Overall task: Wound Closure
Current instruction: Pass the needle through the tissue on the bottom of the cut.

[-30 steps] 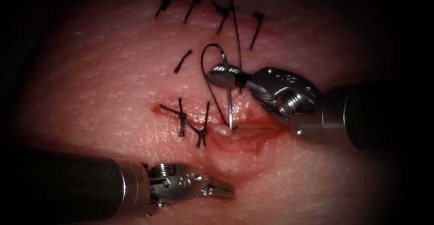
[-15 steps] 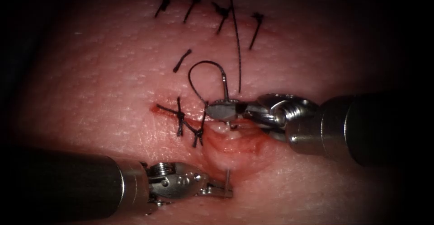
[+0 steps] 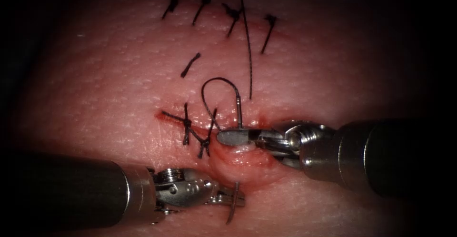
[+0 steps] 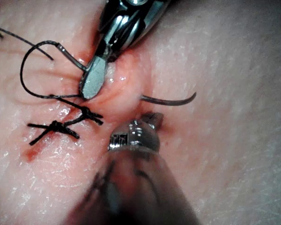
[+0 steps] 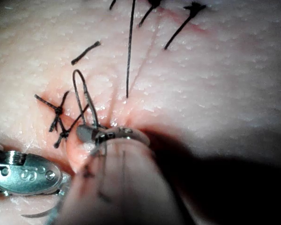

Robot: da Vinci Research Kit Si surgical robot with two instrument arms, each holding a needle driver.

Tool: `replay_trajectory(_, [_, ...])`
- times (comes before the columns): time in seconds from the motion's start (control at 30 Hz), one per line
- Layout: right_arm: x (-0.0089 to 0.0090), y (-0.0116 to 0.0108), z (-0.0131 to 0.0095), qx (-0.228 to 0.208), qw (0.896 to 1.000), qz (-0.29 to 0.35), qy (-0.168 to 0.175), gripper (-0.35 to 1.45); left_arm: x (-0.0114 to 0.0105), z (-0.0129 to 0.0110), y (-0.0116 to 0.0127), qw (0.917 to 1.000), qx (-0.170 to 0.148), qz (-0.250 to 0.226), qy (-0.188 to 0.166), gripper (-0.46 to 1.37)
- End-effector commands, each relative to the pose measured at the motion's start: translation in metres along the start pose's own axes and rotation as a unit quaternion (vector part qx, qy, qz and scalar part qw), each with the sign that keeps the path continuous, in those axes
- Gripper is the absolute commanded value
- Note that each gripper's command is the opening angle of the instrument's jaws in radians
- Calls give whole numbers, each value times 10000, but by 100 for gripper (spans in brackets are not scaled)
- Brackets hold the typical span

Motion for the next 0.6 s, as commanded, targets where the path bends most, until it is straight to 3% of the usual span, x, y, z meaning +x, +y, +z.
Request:
replay_trajectory(0.03, [1, 0, 0, -16, 10000, 11, 2, -35, 0, 0, 0, 10000, -25, -3, 5, -31])
replay_trajectory(0.6, [1, -1, -3, 177, 9992, 350, -73, -35, -2, 1, 1, 10000, -17, 2, 6, -30])
